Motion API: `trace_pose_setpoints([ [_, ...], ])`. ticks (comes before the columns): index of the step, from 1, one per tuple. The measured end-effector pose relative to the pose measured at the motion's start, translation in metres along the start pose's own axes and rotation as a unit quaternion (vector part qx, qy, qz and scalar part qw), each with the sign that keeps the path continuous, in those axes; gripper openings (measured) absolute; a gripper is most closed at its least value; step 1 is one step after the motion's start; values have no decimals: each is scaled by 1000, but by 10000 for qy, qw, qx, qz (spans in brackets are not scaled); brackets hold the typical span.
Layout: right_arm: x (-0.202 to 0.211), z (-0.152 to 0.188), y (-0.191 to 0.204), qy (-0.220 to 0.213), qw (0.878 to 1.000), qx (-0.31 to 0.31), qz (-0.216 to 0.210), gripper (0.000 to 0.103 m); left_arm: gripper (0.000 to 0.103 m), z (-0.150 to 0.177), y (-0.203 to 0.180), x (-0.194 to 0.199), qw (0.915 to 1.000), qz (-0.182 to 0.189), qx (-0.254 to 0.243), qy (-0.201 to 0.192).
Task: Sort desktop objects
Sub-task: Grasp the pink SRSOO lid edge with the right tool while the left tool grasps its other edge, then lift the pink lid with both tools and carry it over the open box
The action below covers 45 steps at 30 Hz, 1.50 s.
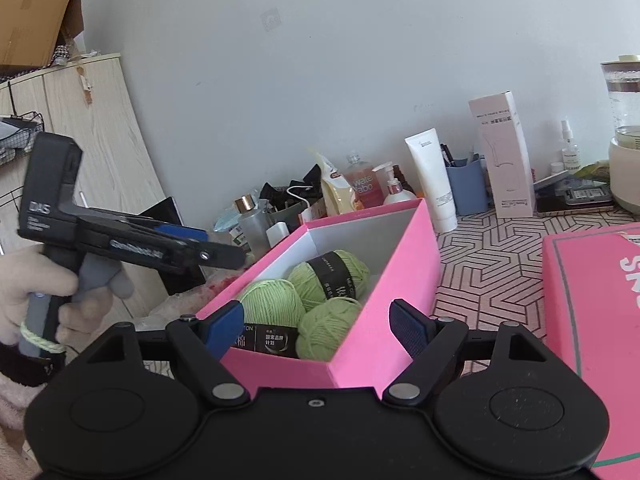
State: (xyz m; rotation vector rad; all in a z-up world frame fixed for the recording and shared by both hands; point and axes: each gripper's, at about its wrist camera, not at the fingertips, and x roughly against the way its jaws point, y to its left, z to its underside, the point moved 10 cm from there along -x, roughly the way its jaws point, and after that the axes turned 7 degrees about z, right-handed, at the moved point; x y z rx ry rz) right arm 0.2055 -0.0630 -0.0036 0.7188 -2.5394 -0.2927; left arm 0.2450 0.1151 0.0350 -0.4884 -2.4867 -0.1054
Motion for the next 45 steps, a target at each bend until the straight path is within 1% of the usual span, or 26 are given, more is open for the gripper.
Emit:
trace_pose_setpoints([
  [2,6,4,-13,6,9998,-47,197,84,89,7,-24,6,9982,511,282,-149],
  [5,24,8,-41,-31,9984,-272,486,84,89,19,-74,5,9894,1363,463,-200],
  [7,42,9,-62,-86,9963,-387,760,84,89,25,-106,1,9843,1686,435,-298],
  [9,62,11,-86,-141,9929,-480,1082,84,90,30,-138,-9,9802,1942,266,-283],
  [10,74,12,-97,-151,9908,-502,1248,84,90,32,-152,-15,9767,2116,269,-232],
  [12,96,14,-120,-134,9866,-507,1546,84,90,33,-177,-31,9694,2414,435,-92],
  [14,110,13,-137,6,9856,-381,1650,84,90,33,-201,-49,9630,2637,553,87],
  [16,117,12,-154,199,9849,-342,1684,84,90,33,-219,-67,9598,2723,646,226],
  [18,119,12,-174,418,9825,-346,1780,84,90,34,-232,-85,9608,2680,634,323],
  [20,120,13,-193,584,9780,-312,1980,84,90,38,-241,-102,9632,2574,626,463],
  [23,118,14,-222,745,9693,-258,2328,84,90,42,-241,-124,9654,2375,806,711],
  [25,116,15,-237,823,9657,-198,2456,84,91,43,-234,-137,9660,2235,992,837],
  [27,111,16,-249,876,9673,-313,2361,84,91,45,-229,-146,9653,2147,1171,912],
  [31,100,22,-267,816,9710,-900,2059,86,91,55,-230,-163,9606,2155,1308,1168],
  [33,92,27,-273,835,9704,-987,2039,86,95,58,-232,-172,9563,2237,1384,1278],
  [34,88,28,-276,831,9707,-1016,2011,89,98,57,-233,-176,9538,2295,1418,1321],
  [35,86,29,-277,825,9715,-1093,1933,89,101,57,-233,-181,9520,2307,1480,1364],
  [37,82,31,-280,894,9726,-1306,1703,89,103,56,-232,-188,9492,2314,1582,1433],
  [38,81,31,-281,902,9729,-1342,1653,90,103,55,-232,-190,9480,2324,1615,1453],
  [39,81,31,-281,904,9732,-1367,1616,90,103,55,-233,-191,9484,2323,1608,1437],
  [41,79,32,-283,910,9734,-1430,1542,92,103,54,-234,-191,9520,2308,1514,1322],
  [45,74,36,-279,972,9753,-1300,1496,102,102,54,-235,-192,9525,2351,1474,1253],
])
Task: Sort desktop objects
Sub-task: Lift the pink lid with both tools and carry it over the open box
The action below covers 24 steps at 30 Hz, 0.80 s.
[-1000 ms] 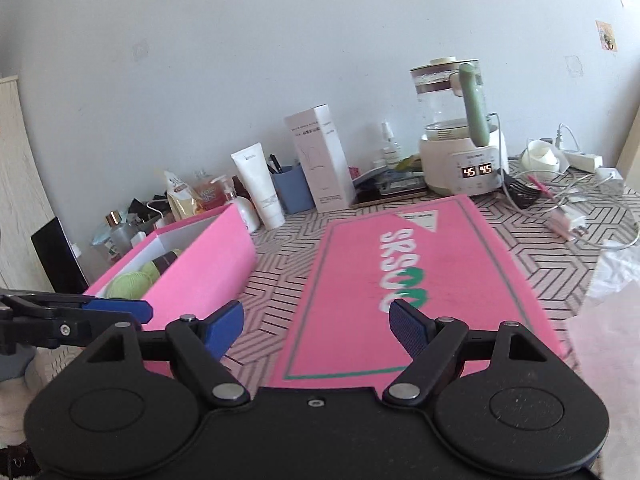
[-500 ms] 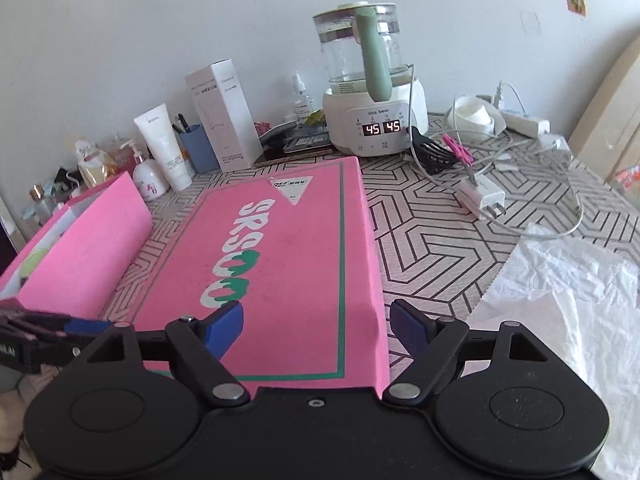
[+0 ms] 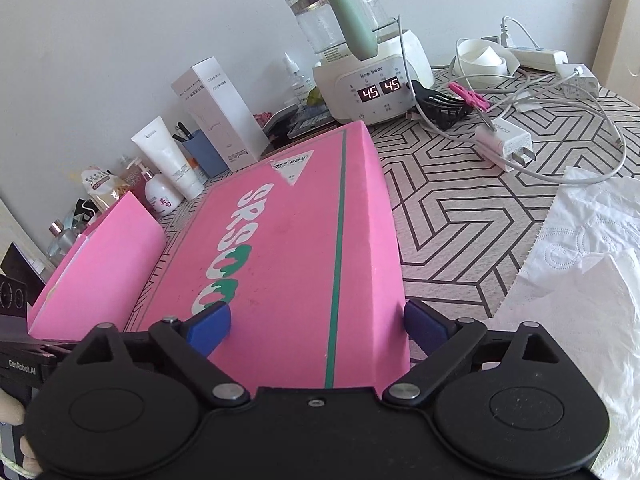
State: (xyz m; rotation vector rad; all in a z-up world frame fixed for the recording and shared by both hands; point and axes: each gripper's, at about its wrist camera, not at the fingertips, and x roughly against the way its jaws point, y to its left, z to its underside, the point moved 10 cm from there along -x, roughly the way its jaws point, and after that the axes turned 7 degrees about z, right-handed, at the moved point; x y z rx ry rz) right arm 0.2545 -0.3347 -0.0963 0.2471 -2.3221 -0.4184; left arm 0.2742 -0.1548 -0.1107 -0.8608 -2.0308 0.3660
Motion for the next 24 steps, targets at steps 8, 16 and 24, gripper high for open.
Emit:
trace_pose_setpoints([
  [8,2,4,4,-76,9999,27,99,103,102,2,-2,3,9999,-102,47,-29],
  [16,26,9,11,-370,9992,54,126,102,102,5,-14,16,9997,-26,-159,-173],
  [24,55,4,31,-701,9973,161,146,102,102,2,-30,47,9987,30,-392,-336],
])
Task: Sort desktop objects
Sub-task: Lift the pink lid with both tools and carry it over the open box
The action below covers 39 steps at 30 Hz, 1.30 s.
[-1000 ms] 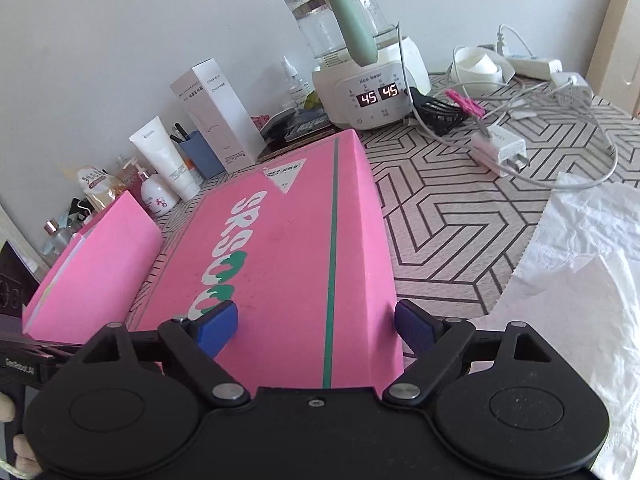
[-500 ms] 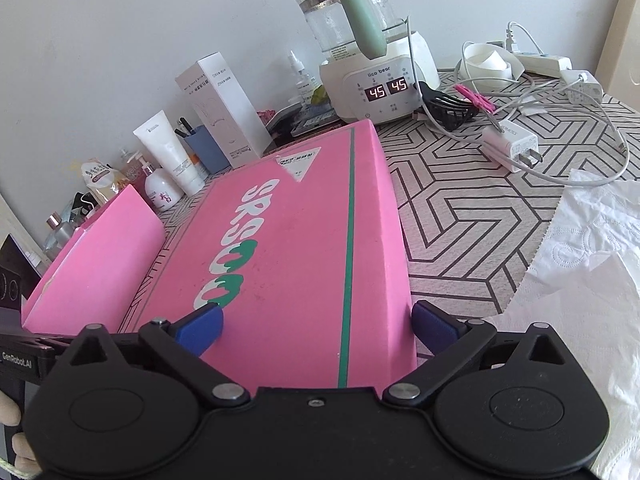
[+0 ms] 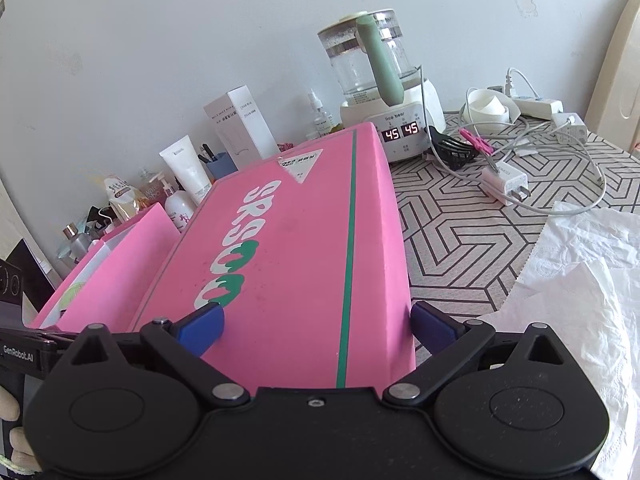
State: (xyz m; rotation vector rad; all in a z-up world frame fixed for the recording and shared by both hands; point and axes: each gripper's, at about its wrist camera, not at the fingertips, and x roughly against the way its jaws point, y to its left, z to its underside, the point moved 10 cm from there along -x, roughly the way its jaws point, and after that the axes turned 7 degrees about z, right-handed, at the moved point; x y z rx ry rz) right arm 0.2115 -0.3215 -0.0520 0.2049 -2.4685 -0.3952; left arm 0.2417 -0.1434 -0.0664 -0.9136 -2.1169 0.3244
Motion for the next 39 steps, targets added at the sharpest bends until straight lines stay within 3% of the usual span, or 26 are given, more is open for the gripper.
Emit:
trace_pose_setpoints([
  [7,14,-18,29,-236,9993,0,-297,102,102,-15,-8,46,9983,-120,-317,-464],
  [13,22,-31,71,-407,9966,151,-707,101,102,-27,4,95,9957,-155,-191,-896],
  [23,-21,-22,170,-253,9878,464,-1462,101,102,-23,70,183,9840,-770,105,-1602],
  [31,-68,-9,247,288,9801,788,-1801,101,102,-24,136,227,9781,-1110,511,-1686],
  [39,-97,-2,276,521,9799,644,-1815,101,102,-32,175,240,9772,-1234,550,-1636],
])
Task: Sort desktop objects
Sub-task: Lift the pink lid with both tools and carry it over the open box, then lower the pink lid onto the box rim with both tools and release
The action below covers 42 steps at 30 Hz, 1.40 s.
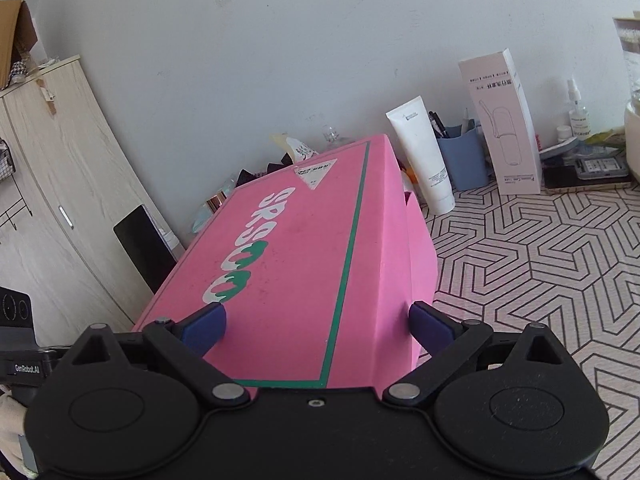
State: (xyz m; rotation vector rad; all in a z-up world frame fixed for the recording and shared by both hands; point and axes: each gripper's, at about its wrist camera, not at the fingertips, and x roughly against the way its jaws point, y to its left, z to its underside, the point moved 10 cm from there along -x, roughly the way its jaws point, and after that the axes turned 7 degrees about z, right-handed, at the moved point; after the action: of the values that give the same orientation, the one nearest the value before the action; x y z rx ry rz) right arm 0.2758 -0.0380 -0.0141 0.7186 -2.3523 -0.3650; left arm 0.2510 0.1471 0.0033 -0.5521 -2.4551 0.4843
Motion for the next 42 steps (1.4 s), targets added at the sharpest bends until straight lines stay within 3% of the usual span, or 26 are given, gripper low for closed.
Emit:
trace_pose_setpoints([
  [14,-21,-5,20,118,9997,154,147,101,103,-15,39,-9,9997,220,125,47],
  [20,-9,-1,28,-22,9999,111,57,101,103,-13,38,0,9992,356,199,-7],
  [25,4,5,31,-112,9999,110,31,101,103,-10,30,5,9990,431,-15,-95],
  [42,11,15,39,-249,9995,-35,-173,100,102,0,36,3,9996,144,-240,83],
])
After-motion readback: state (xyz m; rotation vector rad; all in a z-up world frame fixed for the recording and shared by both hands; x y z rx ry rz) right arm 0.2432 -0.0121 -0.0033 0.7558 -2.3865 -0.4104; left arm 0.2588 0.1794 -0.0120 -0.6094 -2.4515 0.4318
